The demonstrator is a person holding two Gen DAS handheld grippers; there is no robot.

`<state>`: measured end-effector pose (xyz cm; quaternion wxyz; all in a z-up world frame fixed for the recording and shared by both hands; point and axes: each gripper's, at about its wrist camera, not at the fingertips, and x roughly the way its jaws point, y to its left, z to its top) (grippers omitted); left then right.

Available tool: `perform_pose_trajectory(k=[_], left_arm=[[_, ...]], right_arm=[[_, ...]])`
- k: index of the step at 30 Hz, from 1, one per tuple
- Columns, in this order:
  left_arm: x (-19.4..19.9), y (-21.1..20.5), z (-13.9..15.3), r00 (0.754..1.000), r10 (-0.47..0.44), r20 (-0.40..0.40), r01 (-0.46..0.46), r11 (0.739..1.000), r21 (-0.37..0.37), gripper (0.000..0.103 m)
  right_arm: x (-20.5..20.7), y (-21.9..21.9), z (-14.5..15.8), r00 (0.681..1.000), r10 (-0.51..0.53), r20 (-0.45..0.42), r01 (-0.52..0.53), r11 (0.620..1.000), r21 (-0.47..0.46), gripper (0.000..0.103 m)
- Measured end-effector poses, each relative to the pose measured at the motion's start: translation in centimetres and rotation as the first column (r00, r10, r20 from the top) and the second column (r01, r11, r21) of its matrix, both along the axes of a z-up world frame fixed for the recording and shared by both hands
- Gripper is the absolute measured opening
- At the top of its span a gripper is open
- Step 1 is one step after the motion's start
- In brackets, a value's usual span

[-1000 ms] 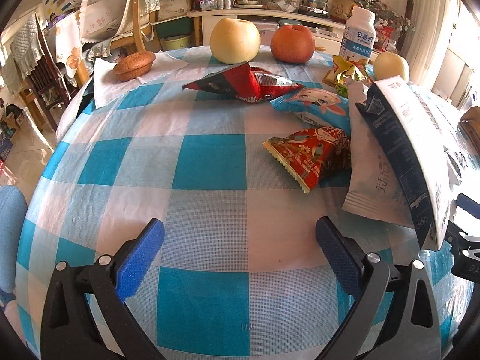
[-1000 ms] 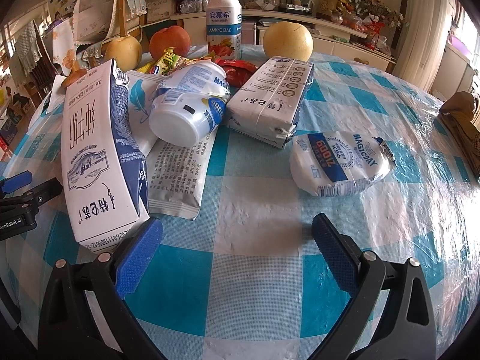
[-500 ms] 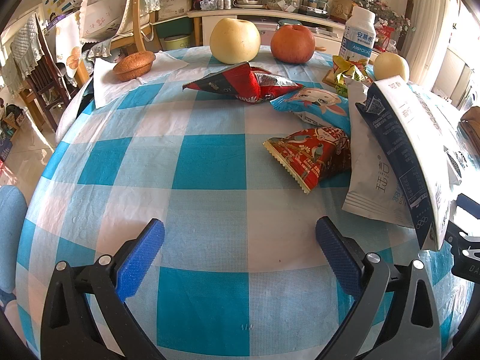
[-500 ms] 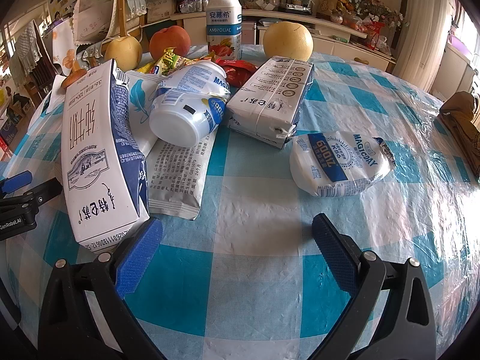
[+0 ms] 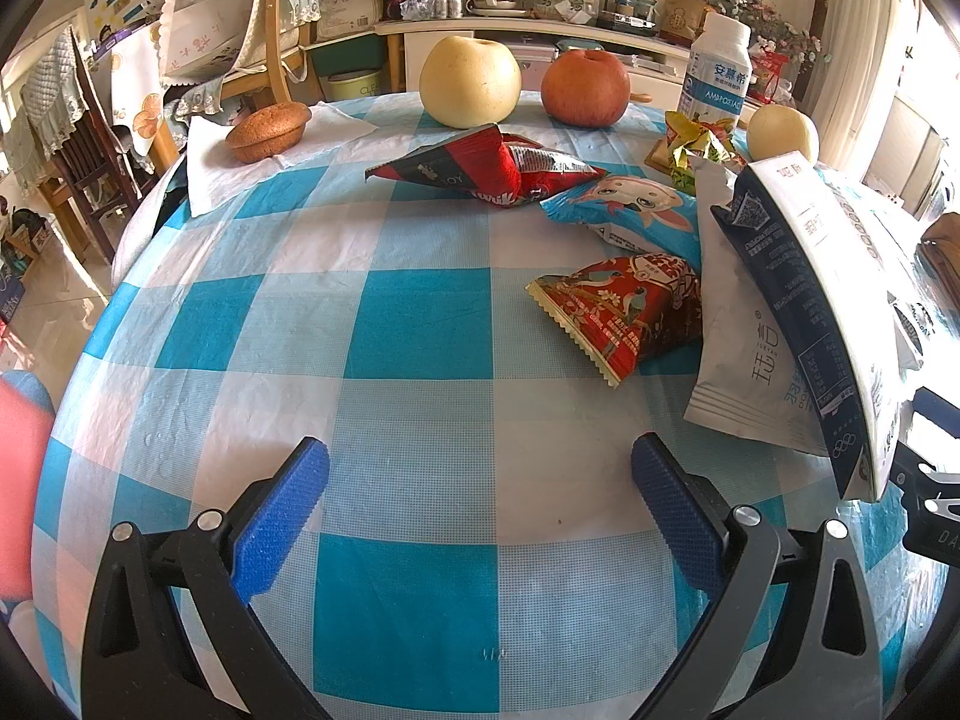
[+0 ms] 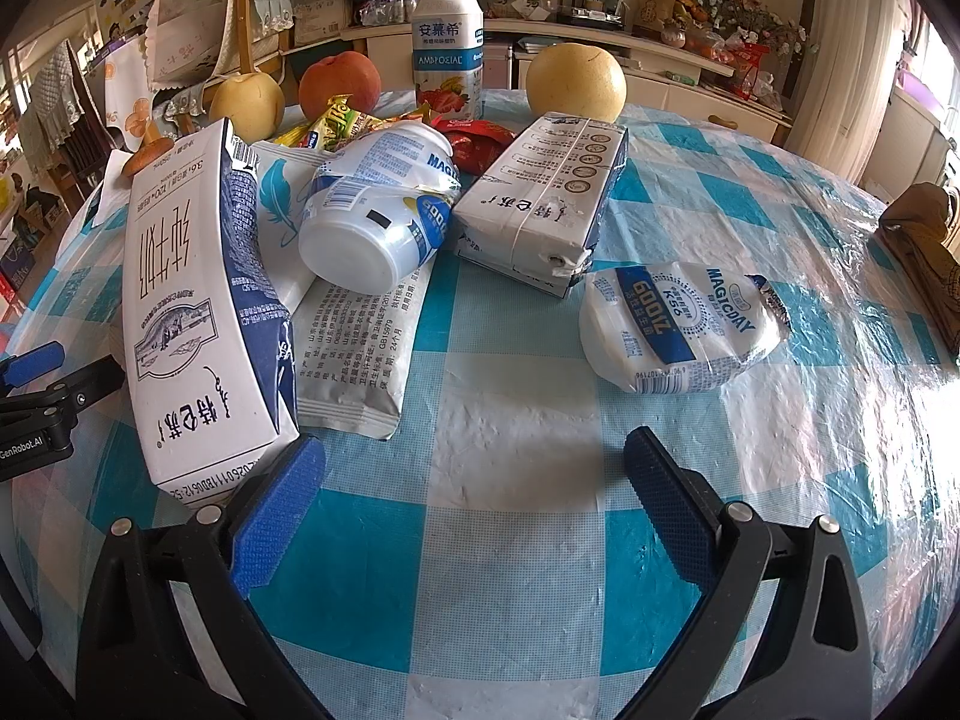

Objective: Collect trash

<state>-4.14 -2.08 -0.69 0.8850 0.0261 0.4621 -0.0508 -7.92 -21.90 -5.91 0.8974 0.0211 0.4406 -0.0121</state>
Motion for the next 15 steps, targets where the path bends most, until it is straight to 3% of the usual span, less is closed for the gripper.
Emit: perform_pose_trajectory(k=[15], left_arm=[[0.06, 0.11, 0.03, 1.0, 0.0, 0.0, 0.0, 1.0, 0.0, 0.1]], right_arm=[[0.0, -0.02, 0.0, 1.0, 0.0, 0.0, 0.0, 1.0, 0.0, 0.099]])
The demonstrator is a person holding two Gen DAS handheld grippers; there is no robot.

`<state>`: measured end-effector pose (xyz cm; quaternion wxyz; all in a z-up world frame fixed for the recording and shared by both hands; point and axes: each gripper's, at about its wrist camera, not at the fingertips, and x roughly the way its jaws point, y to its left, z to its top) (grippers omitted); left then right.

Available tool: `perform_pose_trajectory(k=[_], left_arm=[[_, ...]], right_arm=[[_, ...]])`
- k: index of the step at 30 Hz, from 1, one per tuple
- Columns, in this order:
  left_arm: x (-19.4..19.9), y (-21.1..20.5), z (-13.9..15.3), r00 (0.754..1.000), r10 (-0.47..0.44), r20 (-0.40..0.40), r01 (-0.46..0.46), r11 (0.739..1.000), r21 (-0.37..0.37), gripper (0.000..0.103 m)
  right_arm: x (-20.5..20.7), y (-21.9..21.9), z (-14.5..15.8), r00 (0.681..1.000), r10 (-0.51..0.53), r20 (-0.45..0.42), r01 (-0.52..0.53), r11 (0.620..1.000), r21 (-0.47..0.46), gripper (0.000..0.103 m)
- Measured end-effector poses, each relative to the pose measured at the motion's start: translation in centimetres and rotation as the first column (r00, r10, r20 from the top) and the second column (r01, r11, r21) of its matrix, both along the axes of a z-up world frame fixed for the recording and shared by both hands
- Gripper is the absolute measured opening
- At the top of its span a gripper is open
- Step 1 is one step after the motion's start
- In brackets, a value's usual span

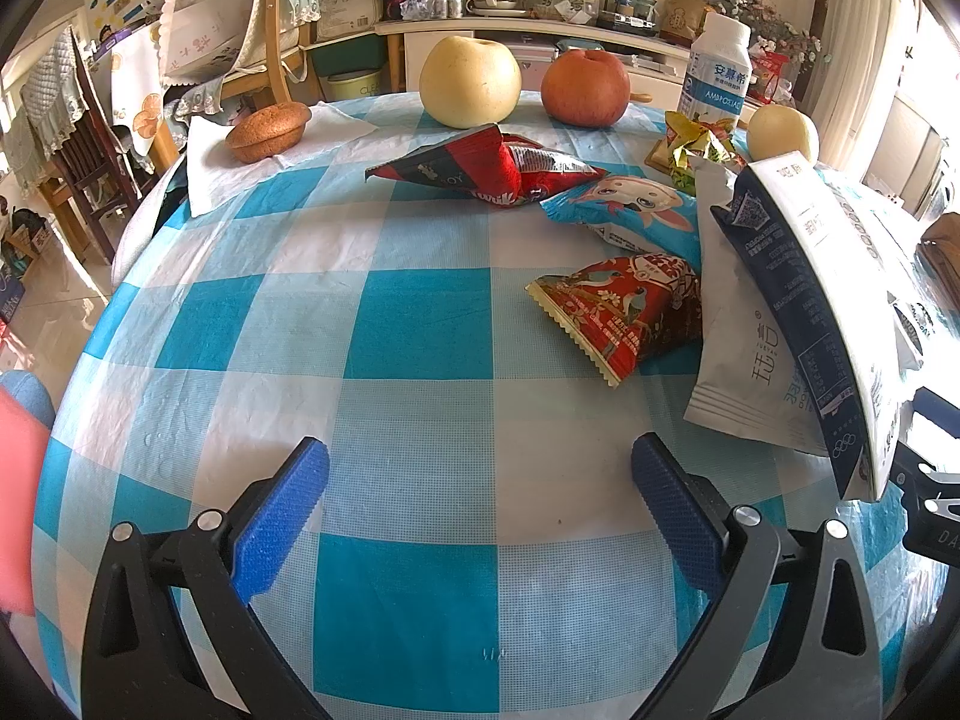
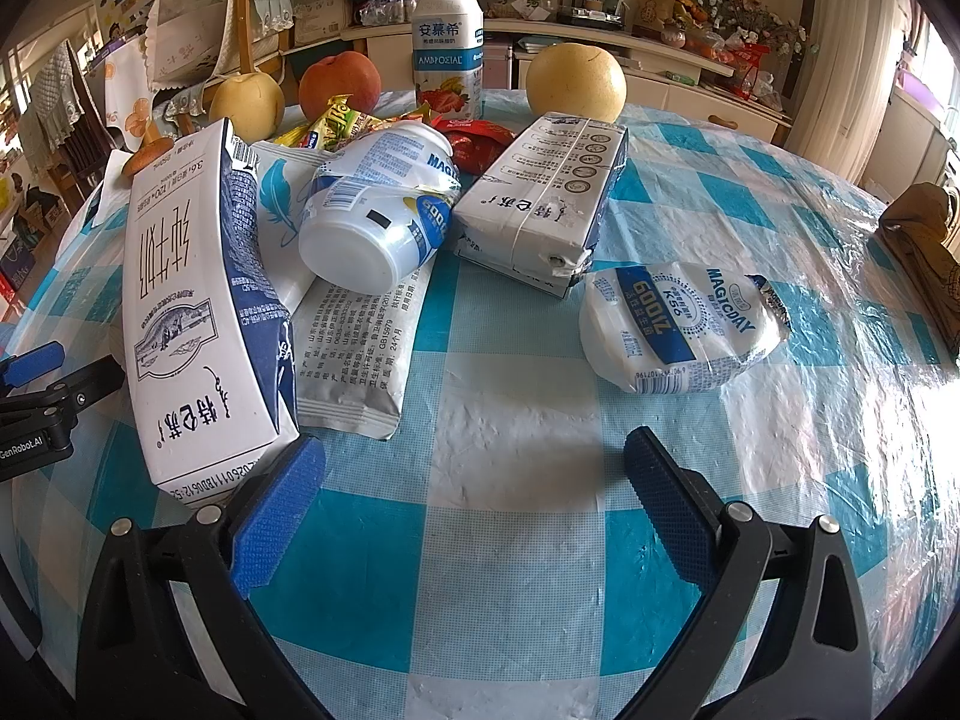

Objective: Collect trash

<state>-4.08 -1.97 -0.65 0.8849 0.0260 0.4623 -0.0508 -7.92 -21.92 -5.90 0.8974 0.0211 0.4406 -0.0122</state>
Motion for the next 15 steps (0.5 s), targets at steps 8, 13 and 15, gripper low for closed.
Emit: perform_pose_trajectory(k=[8, 13, 15], left_arm=[[-0.03, -0.11, -0.02, 1.0, 0.0, 0.0, 0.0, 1.0, 0.0, 0.1], [-0.01, -0.06, -0.01, 1.0, 0.0, 0.0, 0.0, 1.0, 0.0, 0.1], [-0.02, -0.08, -0.01, 1.0, 0.0, 0.0, 0.0, 1.0, 0.0, 0.1]], right_arm=[[0.01, 0.1, -0.01, 1.0, 0.0, 0.0, 0.0, 1.0, 0.0, 0.099], [0.0, 0.07, -0.01, 1.0, 0.0, 0.0, 0.0, 1.0, -0.002, 0.099], [0.02, -0.13, -0.04, 1.0, 0.001, -0.001, -0.001, 1.0, 0.0, 0.1]])
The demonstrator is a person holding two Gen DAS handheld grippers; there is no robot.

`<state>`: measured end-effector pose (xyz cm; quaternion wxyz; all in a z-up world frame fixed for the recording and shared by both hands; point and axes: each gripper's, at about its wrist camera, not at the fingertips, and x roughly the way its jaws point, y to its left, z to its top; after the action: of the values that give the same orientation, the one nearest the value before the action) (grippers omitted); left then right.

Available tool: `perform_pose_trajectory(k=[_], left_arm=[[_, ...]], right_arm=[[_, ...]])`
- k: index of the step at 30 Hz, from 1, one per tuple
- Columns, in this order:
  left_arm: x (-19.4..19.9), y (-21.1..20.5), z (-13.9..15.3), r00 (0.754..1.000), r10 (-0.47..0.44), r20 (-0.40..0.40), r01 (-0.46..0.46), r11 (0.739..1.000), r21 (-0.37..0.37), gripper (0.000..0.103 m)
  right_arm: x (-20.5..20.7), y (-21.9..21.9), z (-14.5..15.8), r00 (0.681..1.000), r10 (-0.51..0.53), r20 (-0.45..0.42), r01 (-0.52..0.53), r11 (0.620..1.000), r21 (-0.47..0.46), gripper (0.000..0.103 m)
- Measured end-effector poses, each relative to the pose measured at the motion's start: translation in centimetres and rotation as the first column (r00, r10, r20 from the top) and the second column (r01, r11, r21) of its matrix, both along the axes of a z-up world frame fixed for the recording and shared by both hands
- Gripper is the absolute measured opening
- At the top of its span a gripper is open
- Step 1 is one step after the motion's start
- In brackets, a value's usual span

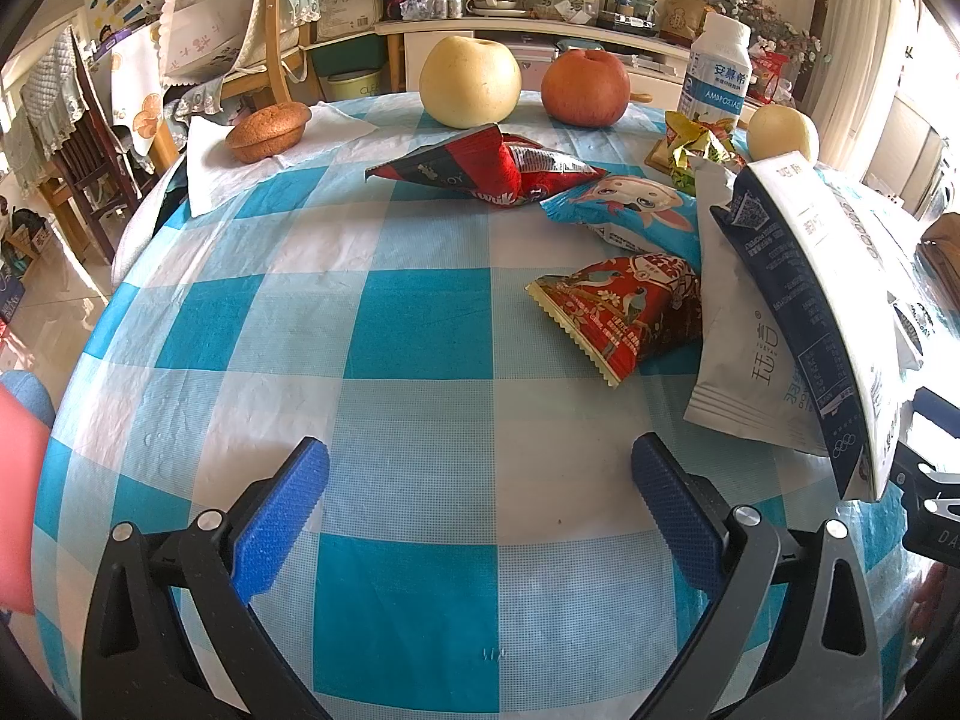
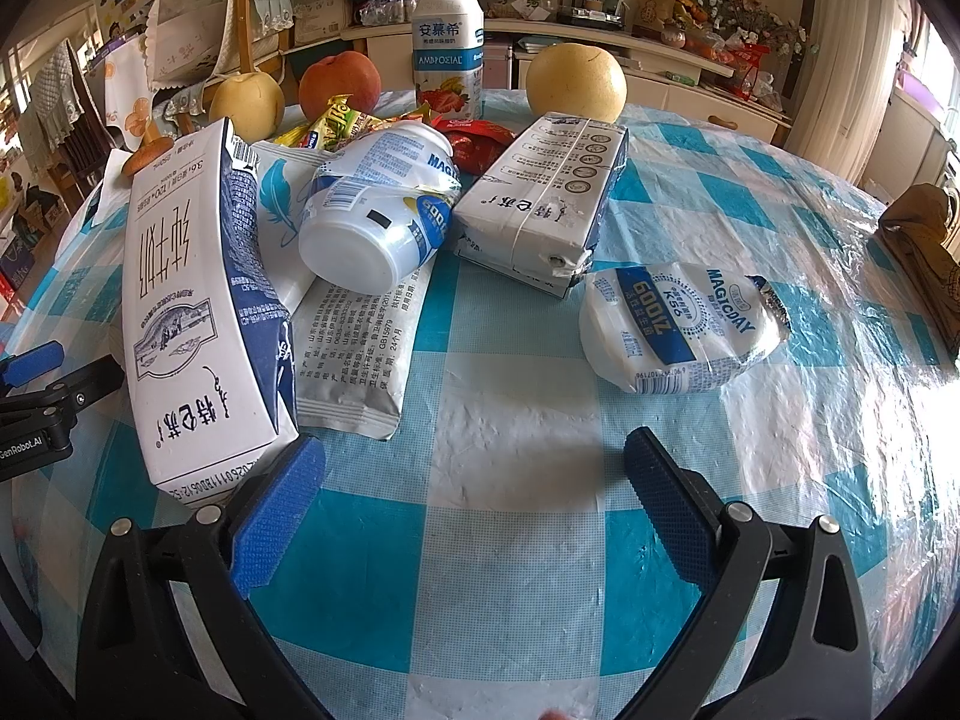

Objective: Collect trash

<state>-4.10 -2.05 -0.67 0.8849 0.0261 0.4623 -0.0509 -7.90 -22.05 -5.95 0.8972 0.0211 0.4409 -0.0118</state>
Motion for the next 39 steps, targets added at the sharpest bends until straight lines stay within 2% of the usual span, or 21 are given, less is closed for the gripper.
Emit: perform_pose_trajectory(k=[11, 13, 15, 17, 20, 24, 27, 30, 35, 39], left_arm=[[0.0, -0.2, -0.1, 1.0, -0.024, -0.003, 0.024, 1.0, -0.001, 0.1], [-0.1, -0.1, 0.2, 0.999, -0.032, 0.001, 0.032, 0.999, 0.023, 0.1], [-0.5, 0.4, 1.5, 0.998, 0.006, 0.061, -0.01, 0.998, 0.059, 0.098], [-1.3, 0.4, 3.1, 0.991, 0.006, 0.136, -0.011, 0.999, 0.039, 0.098], [-4.0, -0.4, 6.6, 0.959, -0.012, 0.284, 0.006, 1.0, 0.02, 0.098], [-6.4, -1.2, 9.4, 0.934, -0.012, 0.358, 0.021, 1.0, -0.02, 0.098], [-7.1, -1.5, 10.2, 0.932, -0.011, 0.362, 0.024, 0.999, -0.031, 0.098], [-7.3, -1.6, 10.7, 0.936, 0.026, 0.35, -0.026, 1.0, -0.004, 0.098], [-8.9, -2.9, 11.1, 0.924, -0.019, 0.381, -0.016, 0.996, 0.087, 0.098], [-9.7, -3.1, 11.1, 0.935, -0.017, 0.356, -0.007, 0.998, 0.064, 0.098]], right_arm=[[0.3, -0.3, 0.0, 0.999, 0.03, -0.014, -0.03, 1.0, 0.001, 0.1], [0.0, -0.4, 0.1, 0.999, 0.026, -0.018, -0.026, 1.0, 0.016, 0.1], [-0.5, -0.9, 0.6, 1.0, 0.024, -0.008, -0.024, 0.999, 0.044, 0.1], [-1.5, -0.6, 1.8, 0.999, 0.01, 0.033, -0.011, 0.999, 0.036, 0.1], [-2.9, -1.1, 3.7, 0.994, 0.008, 0.107, -0.008, 1.0, 0.001, 0.1], [-4.7, -2.1, 5.0, 0.988, 0.0, 0.154, 0.001, 1.0, -0.007, 0.1], [-5.5, -3.5, 5.4, 0.988, -0.037, 0.151, 0.033, 0.999, 0.03, 0.1], [-6.4, -4.3, 5.7, 0.988, -0.071, 0.134, 0.065, 0.997, 0.052, 0.1], [-7.9, -4.0, 6.4, 0.988, -0.062, 0.143, 0.059, 0.998, 0.026, 0.1], [-8.5, -4.0, 7.0, 0.988, -0.055, 0.146, 0.051, 0.998, 0.029, 0.1]])
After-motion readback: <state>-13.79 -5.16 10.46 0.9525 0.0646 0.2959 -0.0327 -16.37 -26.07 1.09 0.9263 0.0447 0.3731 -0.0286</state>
